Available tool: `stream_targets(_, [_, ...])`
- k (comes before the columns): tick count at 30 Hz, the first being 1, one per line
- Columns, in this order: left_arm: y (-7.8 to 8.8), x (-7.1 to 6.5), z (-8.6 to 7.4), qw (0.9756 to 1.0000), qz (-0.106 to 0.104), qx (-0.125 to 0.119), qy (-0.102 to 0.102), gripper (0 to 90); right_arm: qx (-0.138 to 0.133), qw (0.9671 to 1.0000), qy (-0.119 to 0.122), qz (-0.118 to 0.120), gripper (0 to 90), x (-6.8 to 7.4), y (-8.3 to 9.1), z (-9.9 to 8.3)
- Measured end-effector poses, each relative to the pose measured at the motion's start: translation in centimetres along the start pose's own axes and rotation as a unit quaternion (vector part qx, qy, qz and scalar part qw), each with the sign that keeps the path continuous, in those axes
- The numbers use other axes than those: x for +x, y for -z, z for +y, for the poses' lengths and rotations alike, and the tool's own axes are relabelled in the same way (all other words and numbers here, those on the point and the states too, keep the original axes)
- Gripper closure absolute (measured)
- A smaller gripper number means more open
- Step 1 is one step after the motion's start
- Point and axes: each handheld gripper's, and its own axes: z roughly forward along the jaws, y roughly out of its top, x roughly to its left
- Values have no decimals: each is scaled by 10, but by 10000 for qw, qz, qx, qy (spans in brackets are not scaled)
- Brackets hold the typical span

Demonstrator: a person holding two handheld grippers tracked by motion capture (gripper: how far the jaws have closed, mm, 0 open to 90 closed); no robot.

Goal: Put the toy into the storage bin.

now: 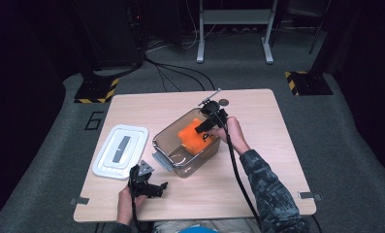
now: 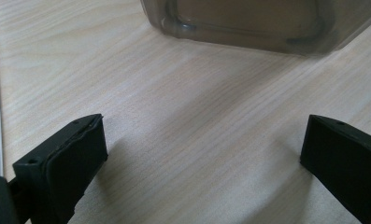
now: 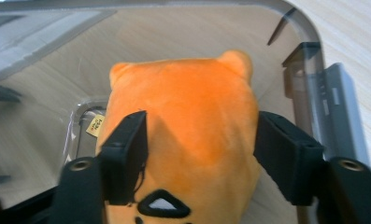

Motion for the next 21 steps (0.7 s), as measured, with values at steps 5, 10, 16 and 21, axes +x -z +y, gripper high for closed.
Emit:
stream_targets(5, [0,0,0,10000,-5,2,5,3,-177,9998,22,83,238,-1,11,-2])
stream_targets(10, [0,0,0,10000,-6,4,0,3,-391,9992,98,67,180,-3,21,-6])
stream_targets(16, [0,0,0,10000,2,23,-5,3,-246,9995,131,130,256,-1,18,-12])
stream_targets(21, [0,0,0,10000,0,17,-2,3,45,9998,99,173,430,4,4,-12])
